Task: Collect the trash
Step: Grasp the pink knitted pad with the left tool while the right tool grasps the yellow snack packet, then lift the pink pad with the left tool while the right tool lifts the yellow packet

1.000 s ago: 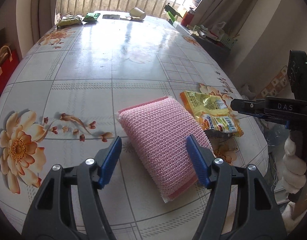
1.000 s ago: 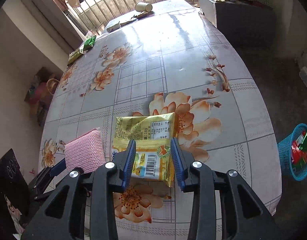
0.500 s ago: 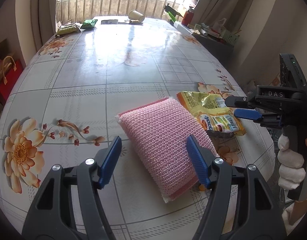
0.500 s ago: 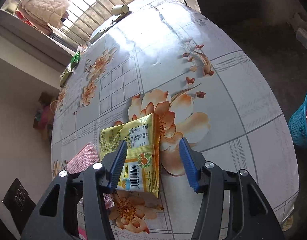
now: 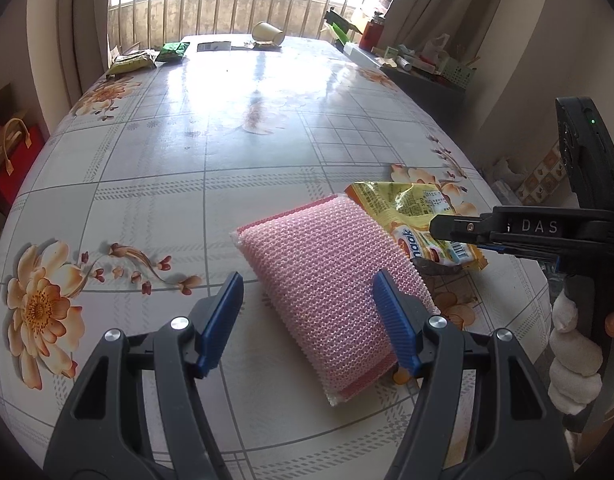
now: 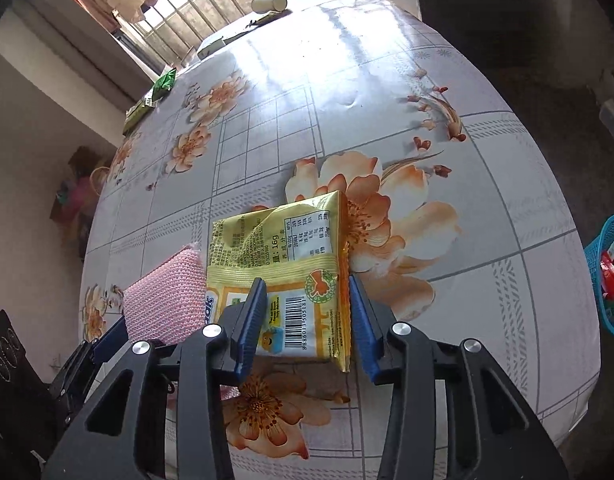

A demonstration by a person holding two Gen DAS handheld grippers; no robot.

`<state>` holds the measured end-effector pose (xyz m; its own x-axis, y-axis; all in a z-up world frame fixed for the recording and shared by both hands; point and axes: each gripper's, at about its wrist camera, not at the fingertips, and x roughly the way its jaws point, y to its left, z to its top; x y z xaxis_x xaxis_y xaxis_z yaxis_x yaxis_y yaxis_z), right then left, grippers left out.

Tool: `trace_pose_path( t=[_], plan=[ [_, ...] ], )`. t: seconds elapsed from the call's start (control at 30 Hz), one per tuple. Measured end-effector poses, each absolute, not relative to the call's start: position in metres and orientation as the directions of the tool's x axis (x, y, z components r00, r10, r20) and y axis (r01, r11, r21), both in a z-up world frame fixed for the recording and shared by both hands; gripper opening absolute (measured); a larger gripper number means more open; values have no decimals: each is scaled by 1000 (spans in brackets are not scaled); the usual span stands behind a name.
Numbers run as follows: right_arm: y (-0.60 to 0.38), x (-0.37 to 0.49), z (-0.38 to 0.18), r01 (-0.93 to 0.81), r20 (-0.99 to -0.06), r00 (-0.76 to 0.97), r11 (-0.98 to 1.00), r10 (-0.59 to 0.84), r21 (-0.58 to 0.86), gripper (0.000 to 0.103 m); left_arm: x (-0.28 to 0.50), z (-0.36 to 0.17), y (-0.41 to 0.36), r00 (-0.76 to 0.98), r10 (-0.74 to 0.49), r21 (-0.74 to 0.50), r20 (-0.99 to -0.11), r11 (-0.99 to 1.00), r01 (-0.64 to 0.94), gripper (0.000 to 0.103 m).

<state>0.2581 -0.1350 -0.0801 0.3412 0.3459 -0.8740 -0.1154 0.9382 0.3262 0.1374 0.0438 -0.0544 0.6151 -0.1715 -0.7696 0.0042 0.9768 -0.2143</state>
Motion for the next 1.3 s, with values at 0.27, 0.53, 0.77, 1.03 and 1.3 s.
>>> trace_pose_path(
  t=[0.27,0.53,0.77,1.03,1.3],
  plan=[
    [-118,246,-80,-171,-893,408,977,190,130,24,138,-54,44,617,-172,-215,-768,977,5,64],
    [-128,243,-76,-150,-880,430,977,201,150,14,137,-54,43,617,-171,-213,-768,977,5,64],
    [-150,239,-63,-100,-854,470,975,223,199,10,138,-53,41,622,-173,-210,-764,978,15,64],
    [-177,233,-48,-49,-817,516,961,257,271,10,138,-52,41,624,-218,-243,-751,969,45,53],
    [-199,225,-45,-16,-799,529,944,287,329,10,144,-49,57,596,-279,-346,-753,938,2,77]
  ],
)
